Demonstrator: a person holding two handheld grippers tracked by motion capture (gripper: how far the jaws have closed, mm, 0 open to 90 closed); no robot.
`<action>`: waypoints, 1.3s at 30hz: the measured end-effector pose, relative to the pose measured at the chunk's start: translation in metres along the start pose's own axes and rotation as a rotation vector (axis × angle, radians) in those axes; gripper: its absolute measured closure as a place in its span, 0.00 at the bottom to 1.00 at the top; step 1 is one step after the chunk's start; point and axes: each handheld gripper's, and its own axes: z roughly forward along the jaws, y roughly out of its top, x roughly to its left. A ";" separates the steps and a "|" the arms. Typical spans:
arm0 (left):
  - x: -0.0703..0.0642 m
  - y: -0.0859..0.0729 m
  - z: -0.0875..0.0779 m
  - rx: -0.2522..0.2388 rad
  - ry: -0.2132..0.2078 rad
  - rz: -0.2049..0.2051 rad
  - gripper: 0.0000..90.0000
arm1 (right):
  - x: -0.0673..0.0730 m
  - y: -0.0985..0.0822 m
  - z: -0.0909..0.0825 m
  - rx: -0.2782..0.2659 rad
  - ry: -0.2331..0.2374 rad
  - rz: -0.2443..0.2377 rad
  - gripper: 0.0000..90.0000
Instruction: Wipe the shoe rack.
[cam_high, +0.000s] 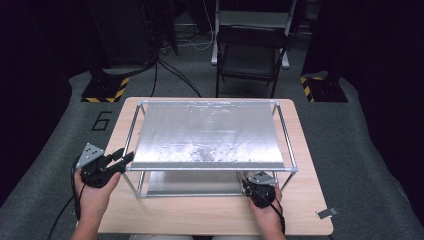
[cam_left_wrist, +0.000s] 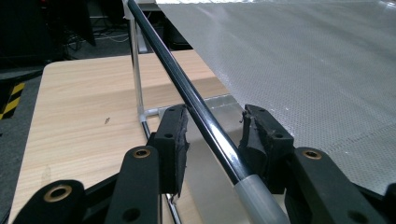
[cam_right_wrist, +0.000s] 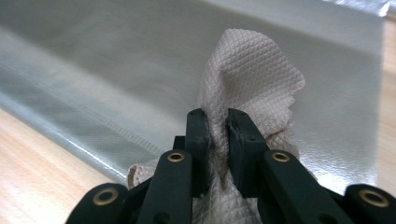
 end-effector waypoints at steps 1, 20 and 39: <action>0.000 0.000 0.000 0.001 0.001 0.000 0.67 | -0.001 0.001 -0.001 -0.002 -0.032 -0.051 0.88; -0.003 -0.001 0.003 -0.001 0.014 -0.015 0.67 | 0.032 0.017 0.024 -0.008 0.034 -0.051 0.87; -0.004 -0.001 0.004 -0.004 0.020 -0.020 0.67 | 0.057 0.029 0.043 -0.008 0.071 -0.092 0.86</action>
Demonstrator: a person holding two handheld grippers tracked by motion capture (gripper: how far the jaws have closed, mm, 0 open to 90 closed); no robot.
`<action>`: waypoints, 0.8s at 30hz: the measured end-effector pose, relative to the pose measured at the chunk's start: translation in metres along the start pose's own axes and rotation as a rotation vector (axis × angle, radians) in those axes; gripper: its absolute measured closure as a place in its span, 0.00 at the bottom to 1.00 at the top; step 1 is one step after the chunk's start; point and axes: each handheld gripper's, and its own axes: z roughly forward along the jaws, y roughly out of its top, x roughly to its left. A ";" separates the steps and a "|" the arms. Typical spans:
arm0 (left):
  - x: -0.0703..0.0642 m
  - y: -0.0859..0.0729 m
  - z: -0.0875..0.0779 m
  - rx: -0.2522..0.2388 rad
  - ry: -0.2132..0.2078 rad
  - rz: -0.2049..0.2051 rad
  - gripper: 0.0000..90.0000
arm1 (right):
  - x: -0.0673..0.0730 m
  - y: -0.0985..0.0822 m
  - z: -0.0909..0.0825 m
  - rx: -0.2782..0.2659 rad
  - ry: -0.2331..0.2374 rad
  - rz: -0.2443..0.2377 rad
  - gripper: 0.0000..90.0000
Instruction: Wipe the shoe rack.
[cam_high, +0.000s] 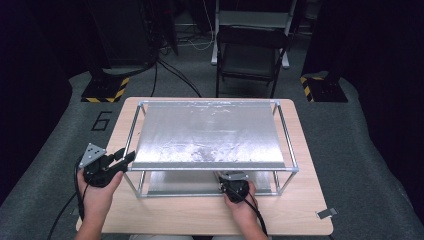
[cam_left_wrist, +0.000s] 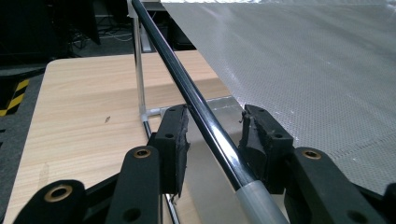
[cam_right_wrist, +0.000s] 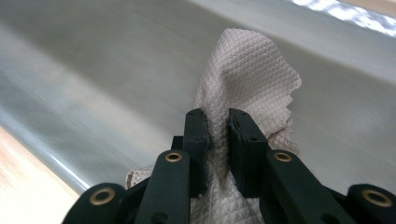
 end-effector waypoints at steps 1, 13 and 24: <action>0.000 0.000 0.000 0.001 0.000 0.000 0.67 | -0.001 0.000 0.000 0.005 -0.009 -0.007 0.86; -0.002 0.000 0.001 -0.002 0.002 -0.001 0.67 | -0.040 -0.022 -0.028 0.010 -0.098 0.106 0.86; -0.001 0.000 0.001 -0.001 0.003 -0.002 0.67 | 0.008 0.001 0.002 -0.001 0.037 0.019 0.84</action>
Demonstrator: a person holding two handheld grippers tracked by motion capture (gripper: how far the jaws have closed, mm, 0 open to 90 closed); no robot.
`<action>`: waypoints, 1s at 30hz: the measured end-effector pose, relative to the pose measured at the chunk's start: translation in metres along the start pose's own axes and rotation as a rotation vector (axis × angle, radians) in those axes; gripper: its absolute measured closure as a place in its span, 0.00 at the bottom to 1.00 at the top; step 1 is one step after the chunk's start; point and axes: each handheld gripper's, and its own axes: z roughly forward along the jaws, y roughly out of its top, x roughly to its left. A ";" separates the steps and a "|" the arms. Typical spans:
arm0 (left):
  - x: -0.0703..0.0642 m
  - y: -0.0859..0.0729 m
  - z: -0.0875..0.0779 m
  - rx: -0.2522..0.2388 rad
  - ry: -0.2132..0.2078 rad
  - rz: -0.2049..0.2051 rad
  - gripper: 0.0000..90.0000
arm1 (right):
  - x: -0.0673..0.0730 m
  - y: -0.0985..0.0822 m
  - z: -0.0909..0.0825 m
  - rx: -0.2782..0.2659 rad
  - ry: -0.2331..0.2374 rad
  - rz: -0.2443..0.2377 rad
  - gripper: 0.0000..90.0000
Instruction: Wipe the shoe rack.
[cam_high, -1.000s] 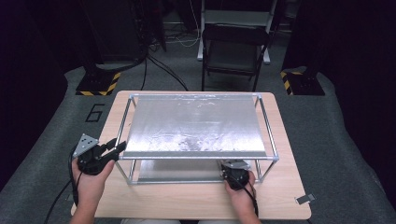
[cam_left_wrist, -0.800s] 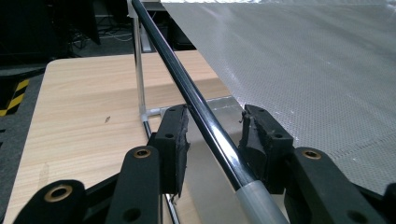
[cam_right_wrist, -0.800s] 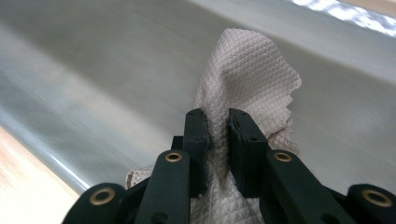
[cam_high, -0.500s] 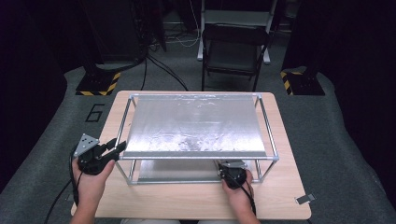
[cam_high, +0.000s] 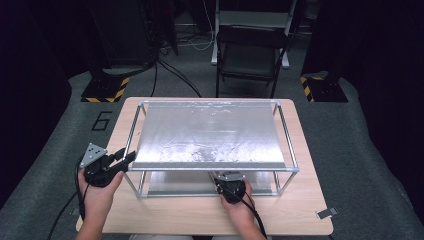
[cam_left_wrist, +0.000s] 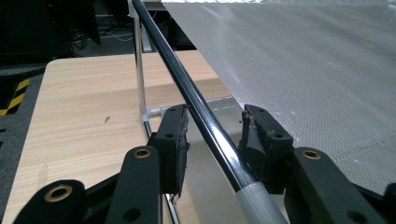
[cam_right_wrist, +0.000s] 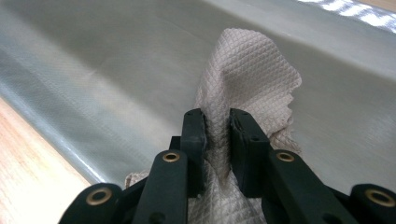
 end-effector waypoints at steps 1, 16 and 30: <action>0.000 0.000 0.000 0.000 0.001 0.000 0.67 | -0.001 0.000 -0.001 -0.001 0.021 0.018 0.84; -0.001 0.000 0.000 0.002 0.006 0.000 0.68 | -0.007 -0.003 -0.007 0.002 -0.038 0.016 0.83; -0.001 0.001 0.000 0.003 0.010 -0.003 0.69 | -0.016 -0.007 -0.011 0.046 -0.101 -0.020 0.84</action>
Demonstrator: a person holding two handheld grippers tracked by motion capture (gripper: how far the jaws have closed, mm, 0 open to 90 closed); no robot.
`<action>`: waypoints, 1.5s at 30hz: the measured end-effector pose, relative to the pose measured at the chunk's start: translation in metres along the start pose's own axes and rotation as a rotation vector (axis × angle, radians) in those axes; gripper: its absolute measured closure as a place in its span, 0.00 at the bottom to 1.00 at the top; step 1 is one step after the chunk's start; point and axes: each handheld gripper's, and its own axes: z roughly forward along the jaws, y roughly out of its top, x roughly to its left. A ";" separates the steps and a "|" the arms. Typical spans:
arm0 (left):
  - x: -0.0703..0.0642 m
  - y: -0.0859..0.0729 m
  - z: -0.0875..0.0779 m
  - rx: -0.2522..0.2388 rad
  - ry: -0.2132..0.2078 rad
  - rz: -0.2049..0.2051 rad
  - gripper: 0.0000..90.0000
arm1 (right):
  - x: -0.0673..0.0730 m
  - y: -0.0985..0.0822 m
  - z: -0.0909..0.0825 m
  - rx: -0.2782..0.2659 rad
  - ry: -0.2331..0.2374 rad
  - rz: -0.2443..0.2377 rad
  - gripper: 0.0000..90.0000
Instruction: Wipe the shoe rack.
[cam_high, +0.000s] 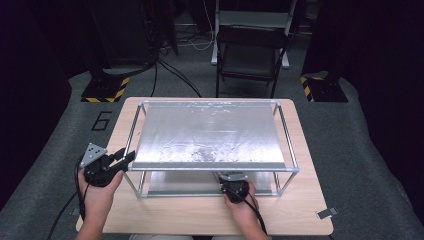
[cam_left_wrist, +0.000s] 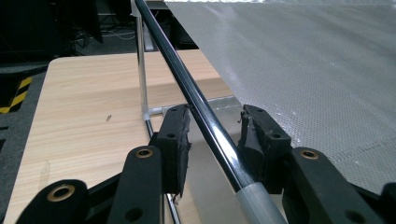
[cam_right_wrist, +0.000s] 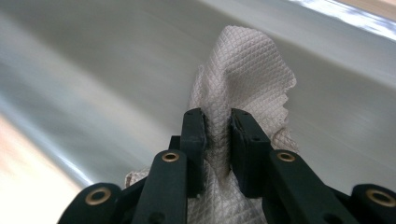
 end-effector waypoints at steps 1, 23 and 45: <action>0.000 0.000 0.000 0.000 0.000 0.000 0.69 | -0.006 -0.004 -0.005 0.009 -0.014 0.029 0.84; 0.003 0.001 0.000 0.006 -0.002 -0.004 0.69 | 0.037 0.019 0.023 -0.012 0.078 -0.044 0.83; 0.003 0.000 0.002 -0.001 0.006 -0.005 0.69 | 0.041 0.018 0.020 -0.045 0.079 -0.017 0.82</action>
